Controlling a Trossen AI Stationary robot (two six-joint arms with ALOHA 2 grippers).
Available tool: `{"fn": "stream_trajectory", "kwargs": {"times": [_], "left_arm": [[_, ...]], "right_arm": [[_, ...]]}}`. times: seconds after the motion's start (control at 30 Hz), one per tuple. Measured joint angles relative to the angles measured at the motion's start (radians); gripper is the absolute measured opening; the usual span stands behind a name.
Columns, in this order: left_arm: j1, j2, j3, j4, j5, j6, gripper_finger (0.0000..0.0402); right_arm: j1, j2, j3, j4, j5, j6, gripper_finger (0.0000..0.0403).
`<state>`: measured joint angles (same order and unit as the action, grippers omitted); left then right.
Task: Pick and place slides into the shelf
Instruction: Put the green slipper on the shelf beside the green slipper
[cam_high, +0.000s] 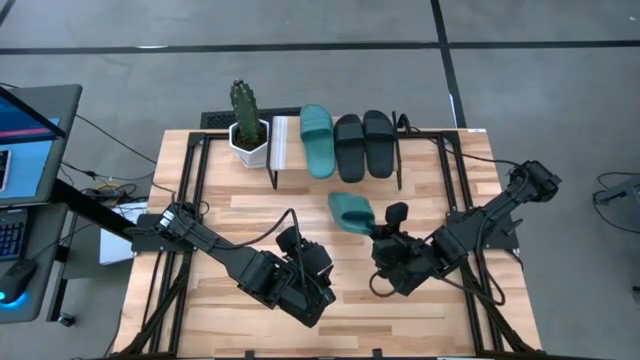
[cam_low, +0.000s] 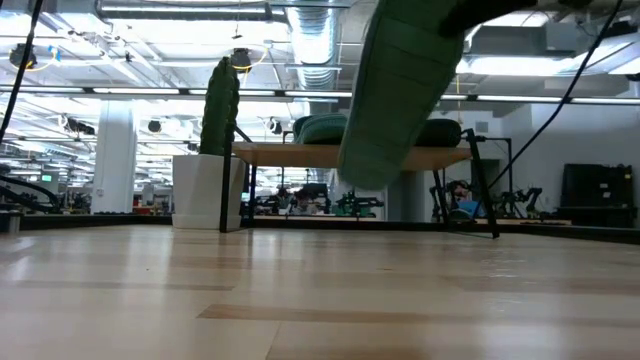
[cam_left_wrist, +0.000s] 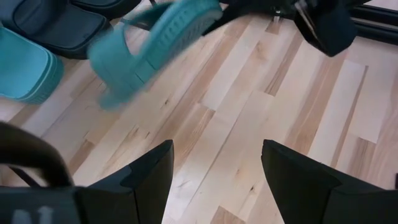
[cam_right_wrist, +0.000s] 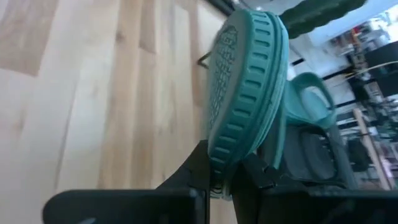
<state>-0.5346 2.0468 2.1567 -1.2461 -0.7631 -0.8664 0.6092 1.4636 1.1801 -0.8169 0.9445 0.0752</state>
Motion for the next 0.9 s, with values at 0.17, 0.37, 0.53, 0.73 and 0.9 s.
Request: {"fn": "stream_trajectory", "kwargs": {"times": [0.17, 0.37, 0.53, 0.73, 0.9], "left_arm": [[0.000, 0.000, 0.000, 0.000, 0.000, 0.009, 0.0231], [0.000, 0.000, 0.000, 0.000, 0.000, 0.010, 0.0231], [0.000, 0.000, 0.000, 0.000, -0.001, 0.010, 0.0231], [0.000, 0.000, 0.000, 0.001, -0.001, 0.010, 0.0231], [0.000, 0.000, 0.000, 0.002, 0.014, 0.010, 0.0231]], "right_arm": [[-0.003, 0.000, -0.009, 0.011, -0.054, 0.004, 0.0026], [-0.012, 0.000, -0.059, 0.007, -0.090, 0.049, 0.0026], [-0.014, -0.003, -0.100, 0.028, -0.145, 0.083, 0.0026], [0.004, -0.004, -0.167, 0.080, -0.380, 0.081, 0.0026], [0.021, -0.002, -0.194, 0.089, -0.578, 0.128, 0.0026]]}}
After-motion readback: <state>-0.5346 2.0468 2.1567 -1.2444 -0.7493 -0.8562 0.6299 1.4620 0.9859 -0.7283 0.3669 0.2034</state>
